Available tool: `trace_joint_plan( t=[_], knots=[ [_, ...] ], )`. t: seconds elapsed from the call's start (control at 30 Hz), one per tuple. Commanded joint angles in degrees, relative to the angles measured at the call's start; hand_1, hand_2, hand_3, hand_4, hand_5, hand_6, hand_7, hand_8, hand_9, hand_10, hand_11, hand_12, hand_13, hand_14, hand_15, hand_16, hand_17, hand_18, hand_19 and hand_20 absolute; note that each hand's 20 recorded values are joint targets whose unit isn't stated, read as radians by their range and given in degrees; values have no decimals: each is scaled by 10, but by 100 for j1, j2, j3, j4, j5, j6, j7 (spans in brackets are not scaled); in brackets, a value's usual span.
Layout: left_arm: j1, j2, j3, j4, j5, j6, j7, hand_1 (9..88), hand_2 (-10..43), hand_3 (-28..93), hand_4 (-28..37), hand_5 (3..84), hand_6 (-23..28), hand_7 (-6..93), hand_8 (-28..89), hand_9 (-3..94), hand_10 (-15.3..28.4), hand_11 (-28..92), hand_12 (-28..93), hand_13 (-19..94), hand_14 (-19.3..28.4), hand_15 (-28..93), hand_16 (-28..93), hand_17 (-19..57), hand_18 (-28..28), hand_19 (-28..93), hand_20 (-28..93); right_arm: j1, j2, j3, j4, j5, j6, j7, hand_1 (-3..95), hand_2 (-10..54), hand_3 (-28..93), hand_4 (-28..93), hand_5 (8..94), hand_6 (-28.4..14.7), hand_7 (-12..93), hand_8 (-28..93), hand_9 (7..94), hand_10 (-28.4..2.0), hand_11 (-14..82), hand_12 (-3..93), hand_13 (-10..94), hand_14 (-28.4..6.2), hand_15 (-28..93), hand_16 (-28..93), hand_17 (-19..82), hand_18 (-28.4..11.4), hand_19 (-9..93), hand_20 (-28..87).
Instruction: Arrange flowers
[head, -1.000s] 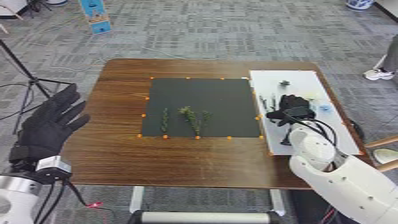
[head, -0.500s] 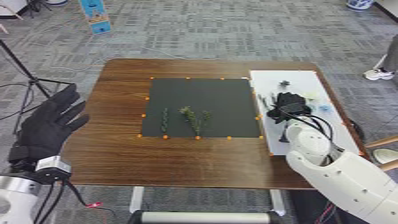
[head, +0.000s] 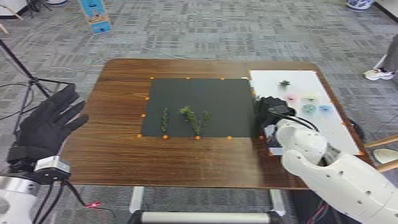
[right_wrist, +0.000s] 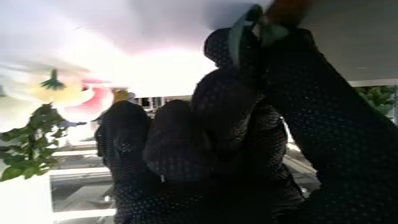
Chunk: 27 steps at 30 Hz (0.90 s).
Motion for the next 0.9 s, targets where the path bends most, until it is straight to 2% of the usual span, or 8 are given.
trace_joint_plan(
  t=[0.03, 0.23, 0.9],
  knots=[
    [75, -28, -63, -60, -33, 39, 17, 241, -95, 645, -283, 230, 10, 168, -95, 179, 79, 112, 187, 135, 113, 114, 55, -116, 178, 359, 90, -378, -250, -76, -289, 395, -422, -54, 454, -95, 785, -187, 763, 0, 463, 210, 828, -96, 587, 399, 782, -77, 811, 389, 501, -209, 932, 675],
    [75, -31, -57, -58, -31, 40, 13, 241, -95, 647, -283, 230, 10, 169, -95, 179, 79, 113, 186, 135, 112, 112, 56, -115, 178, 359, 90, -401, -444, 32, -481, 598, -513, -88, 444, -95, 789, -158, 768, -1, 468, 219, 835, -94, 595, 396, 793, -75, 815, 392, 517, -210, 932, 691],
    [36, -11, -44, -44, -30, 23, -8, 241, -95, 648, -283, 230, 9, 172, -97, 180, 79, 114, 184, 138, 110, 116, 54, -114, 178, 361, 88, -331, -877, -54, -421, 613, -421, 14, 437, -95, 783, -131, 780, -1, 461, 235, 848, -91, 598, 400, 811, -71, 815, 398, 541, -207, 932, 707]
  ],
)
